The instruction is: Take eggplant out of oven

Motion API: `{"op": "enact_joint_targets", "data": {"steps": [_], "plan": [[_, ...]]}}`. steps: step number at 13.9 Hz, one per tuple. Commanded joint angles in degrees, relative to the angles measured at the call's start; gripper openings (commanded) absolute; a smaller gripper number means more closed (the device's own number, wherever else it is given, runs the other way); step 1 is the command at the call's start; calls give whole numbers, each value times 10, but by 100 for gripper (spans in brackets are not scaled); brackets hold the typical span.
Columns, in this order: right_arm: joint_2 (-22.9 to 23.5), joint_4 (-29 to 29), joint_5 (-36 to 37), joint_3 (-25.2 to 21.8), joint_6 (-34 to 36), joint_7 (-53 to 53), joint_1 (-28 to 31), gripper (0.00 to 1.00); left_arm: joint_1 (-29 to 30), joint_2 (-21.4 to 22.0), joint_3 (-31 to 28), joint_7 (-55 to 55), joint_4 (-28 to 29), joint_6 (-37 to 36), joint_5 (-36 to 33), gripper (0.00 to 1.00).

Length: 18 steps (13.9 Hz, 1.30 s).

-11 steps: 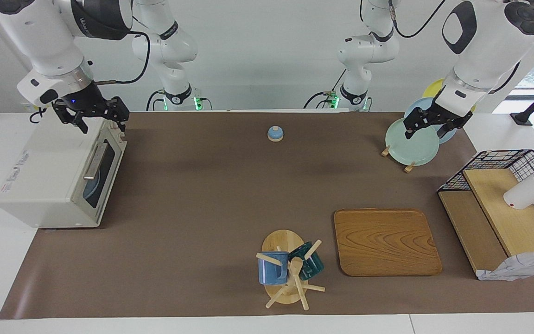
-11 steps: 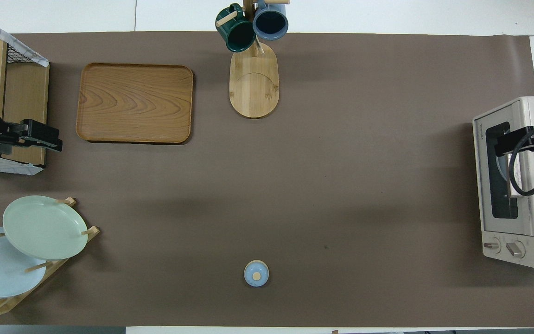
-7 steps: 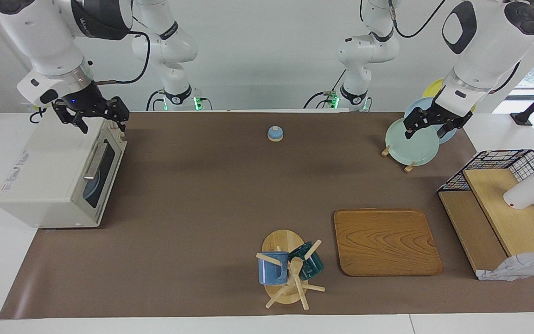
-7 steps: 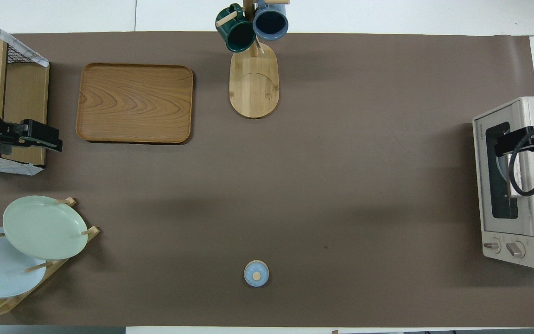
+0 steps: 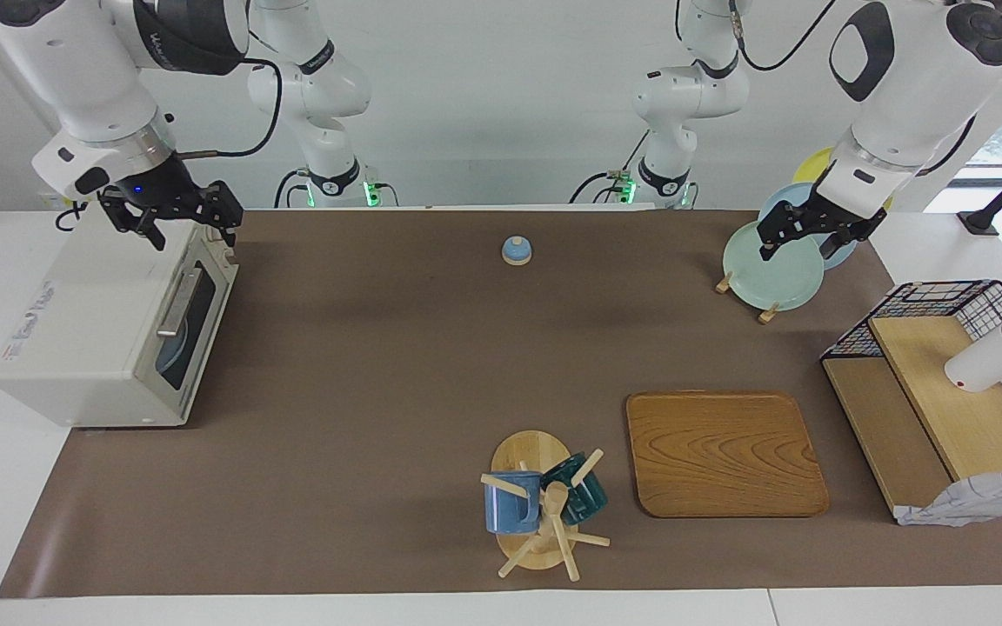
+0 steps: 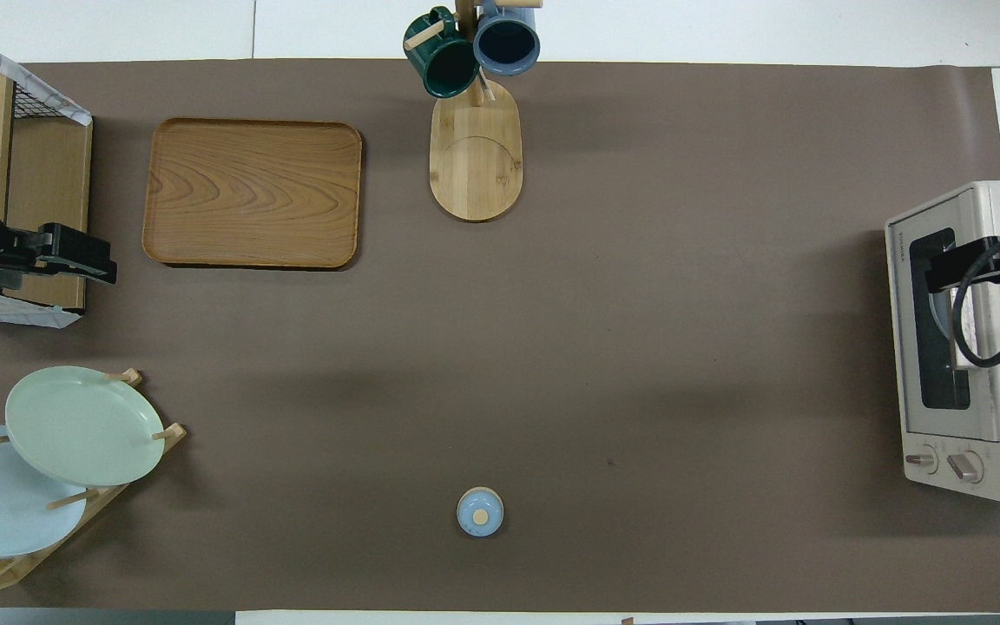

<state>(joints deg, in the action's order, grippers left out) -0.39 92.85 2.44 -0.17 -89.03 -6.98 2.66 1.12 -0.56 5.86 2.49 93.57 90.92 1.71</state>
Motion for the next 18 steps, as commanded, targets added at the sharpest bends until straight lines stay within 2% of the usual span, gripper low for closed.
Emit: {"op": "enact_joint_targets", "data": {"steps": [1,3,5,7,10,13,18], "plan": [[-34,71,-17,3,-52,-11,9,0,6,14,3,-5,14,9,-6,100],[-60,137,-16,1,-111,-7,15,0,6,14,3,-5,14,9,-6,100],[-60,144,11,-1,-118,-2,19,0,6,14,3,-5,14,9,-6,100],[-56,152,34,-1,-121,63,28,0,6,14,3,-5,13,9,-6,100],[-49,170,60,-1,-132,93,33,0,6,14,3,-5,14,9,-5,100],[-39,193,106,-1,-165,124,37,0,6,14,3,-5,14,9,-6,100],[-30,206,111,-1,-195,124,53,0,6,14,4,-5,13,9,-6,100]]}}
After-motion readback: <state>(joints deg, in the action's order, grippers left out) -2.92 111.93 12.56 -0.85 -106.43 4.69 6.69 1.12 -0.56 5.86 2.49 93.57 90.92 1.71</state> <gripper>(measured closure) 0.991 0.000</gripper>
